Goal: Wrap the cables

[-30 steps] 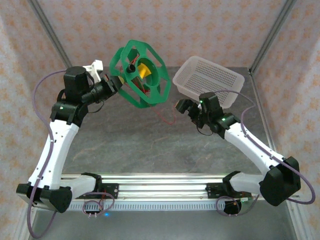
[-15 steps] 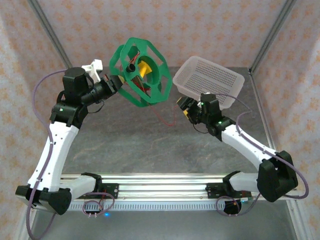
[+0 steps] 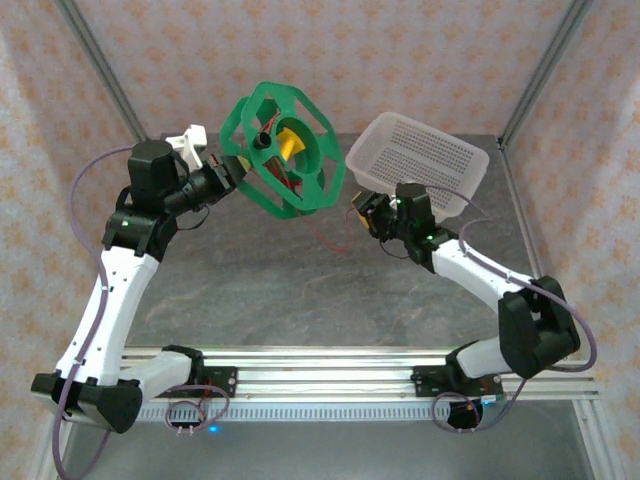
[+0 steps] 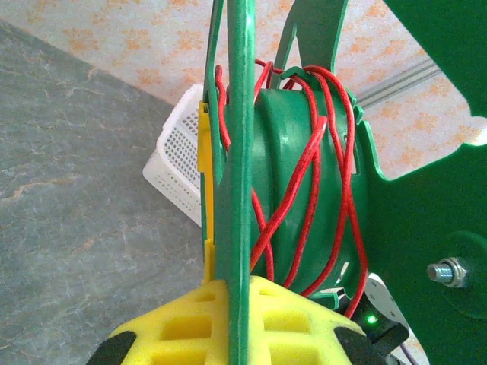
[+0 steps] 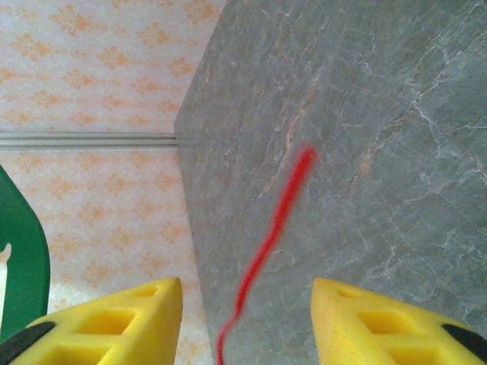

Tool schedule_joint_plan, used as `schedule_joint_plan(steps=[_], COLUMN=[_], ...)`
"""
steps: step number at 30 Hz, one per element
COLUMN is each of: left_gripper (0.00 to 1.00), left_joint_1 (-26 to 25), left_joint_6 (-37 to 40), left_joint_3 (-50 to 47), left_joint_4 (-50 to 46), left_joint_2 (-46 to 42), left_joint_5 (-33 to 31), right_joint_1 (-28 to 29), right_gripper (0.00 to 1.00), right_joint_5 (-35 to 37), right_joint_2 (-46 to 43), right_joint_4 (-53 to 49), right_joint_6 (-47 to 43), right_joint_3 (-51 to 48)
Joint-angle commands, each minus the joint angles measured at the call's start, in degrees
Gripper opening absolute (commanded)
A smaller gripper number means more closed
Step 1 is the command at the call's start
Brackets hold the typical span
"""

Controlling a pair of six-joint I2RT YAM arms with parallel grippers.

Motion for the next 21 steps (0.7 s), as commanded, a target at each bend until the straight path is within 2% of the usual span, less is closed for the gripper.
schedule_joint_plan(steps=[1,5,6,7,13,14,16,19,21], left_gripper=[0.0,0.0,0.0,0.0,0.0,0.0,0.0,0.0,0.0], left_joint_1=[-0.5,-0.6,-0.6,-0.5,-0.6,-0.6,-0.6,-0.6,-0.6], left_joint_6=[-1.3,-1.6,-1.6,-1.6,-2.4,-2.6,-2.7,-1.6,0.6], left_joint_3=[0.7,0.6,0.6,0.6,0.4,0.3,0.3,1.2,2.8], left_joint_4=[9.0,9.1,9.1,9.0,9.7,9.8,9.7,7.8,4.5], left_joint_2=[-2.8,-2.9,-2.9,-2.9,-3.1,-3.2,-3.4,-3.4,-3.1], left_joint_5=[2.0,2.2,2.3,2.3,3.2,3.4,3.8,4.8,6.5], right_joint_1=[-0.6,-0.6,-0.6,-0.6,-1.2,-1.4,-1.6,-2.3,-3.5], right_gripper=[0.48,0.39,0.26,0.19,0.18,0.14,0.0,0.0,0.0], right_joint_5=[-1.1,-1.2,-1.1,-1.2,-1.8,-1.9,-1.8,0.1,5.1], right_joint_2=[1.4,1.8,1.9,2.0,3.5,3.7,3.9,2.8,2.1], right_joint_4=[3.6,4.7,4.8,4.8,5.7,5.7,5.4,-0.8,-9.7], right_joint_6=[1.0,1.7,1.8,1.8,2.4,2.4,2.2,-2.4,-9.5], right_joint_3=[1.7,1.3,1.4,1.4,1.8,1.9,1.9,3.6,6.4])
